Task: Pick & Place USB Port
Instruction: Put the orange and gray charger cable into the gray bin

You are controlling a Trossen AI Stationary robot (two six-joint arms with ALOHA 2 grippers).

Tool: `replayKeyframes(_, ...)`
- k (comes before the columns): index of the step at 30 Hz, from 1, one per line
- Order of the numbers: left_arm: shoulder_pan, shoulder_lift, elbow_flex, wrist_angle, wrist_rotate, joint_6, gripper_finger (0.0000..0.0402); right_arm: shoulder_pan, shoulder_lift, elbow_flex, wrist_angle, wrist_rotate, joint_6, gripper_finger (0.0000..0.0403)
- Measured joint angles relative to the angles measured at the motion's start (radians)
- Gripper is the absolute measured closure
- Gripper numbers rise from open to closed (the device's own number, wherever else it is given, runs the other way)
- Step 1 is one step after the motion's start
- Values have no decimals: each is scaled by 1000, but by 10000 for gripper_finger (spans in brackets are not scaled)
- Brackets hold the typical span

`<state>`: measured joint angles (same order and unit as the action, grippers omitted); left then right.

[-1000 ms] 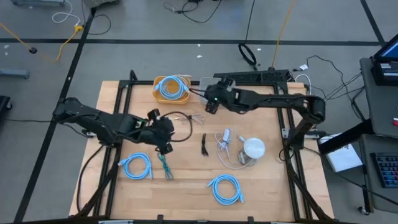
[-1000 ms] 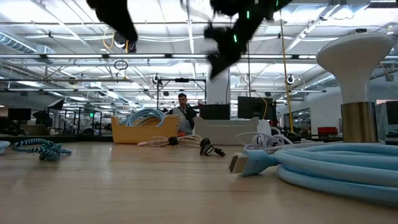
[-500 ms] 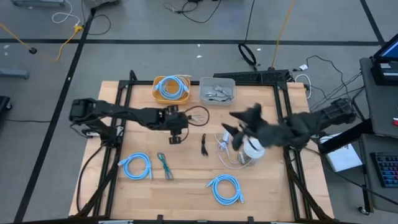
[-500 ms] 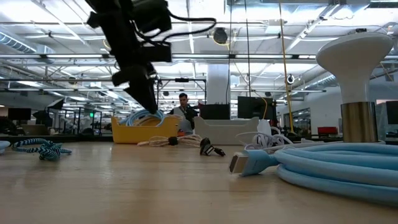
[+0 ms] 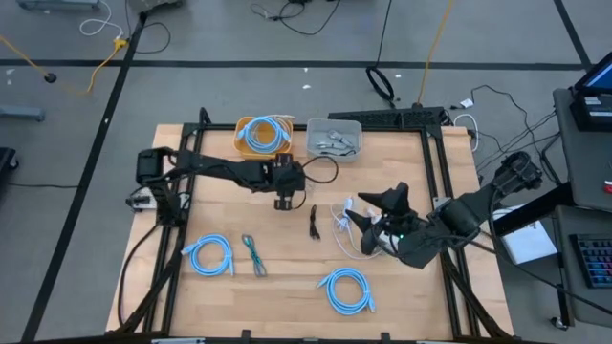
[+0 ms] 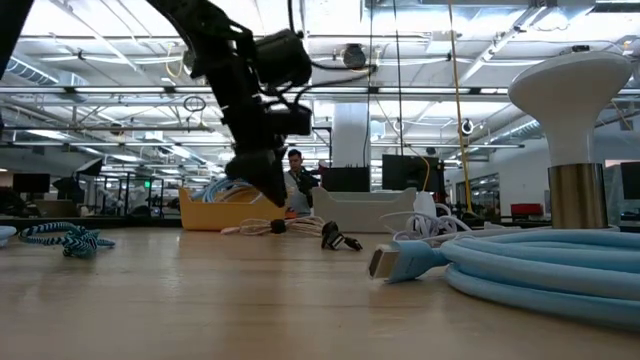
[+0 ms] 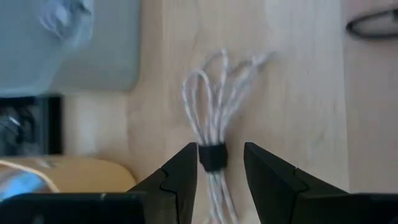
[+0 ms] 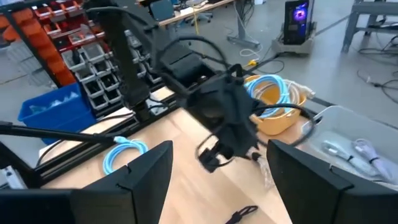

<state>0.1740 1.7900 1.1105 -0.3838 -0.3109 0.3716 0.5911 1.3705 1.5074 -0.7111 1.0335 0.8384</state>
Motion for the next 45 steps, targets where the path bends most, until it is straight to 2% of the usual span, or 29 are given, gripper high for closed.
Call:
replayKeyframes(8,65,92,5,-37,48,-30,266,0,14,0,34,-13,10,147)
replayKeyframes(14,73,104,6,-29,59,-58,268,-1,12,0,128,-9,-66,147)
replayKeyframes(17,72,105,5,-29,61,-107,295,-1,12,0,152,-7,-86,147)
replayKeyframes(21,64,105,6,-75,101,-185,380,-1,12,0,162,14,-96,147)
replayKeyframes(25,29,74,5,-108,135,-265,387,-1,12,0,161,17,-95,147)
replayKeyframes(28,-20,2,17,-121,145,-296,389,-1,12,0,161,16,-94,147)
replayKeyframes(33,-63,-133,102,-116,60,-315,389,-1,12,0,159,13,-83,147)
replayKeyframes(37,-34,-164,221,-114,29,-268,389,9,12,0,158,3,-64,147)
replayKeyframes(40,34,-126,314,-126,37,-192,389,18,12,0,165,-32,-59,147)
replayKeyframes(45,160,25,513,-213,97,-141,389,48,12,0,173,-47,-35,147)
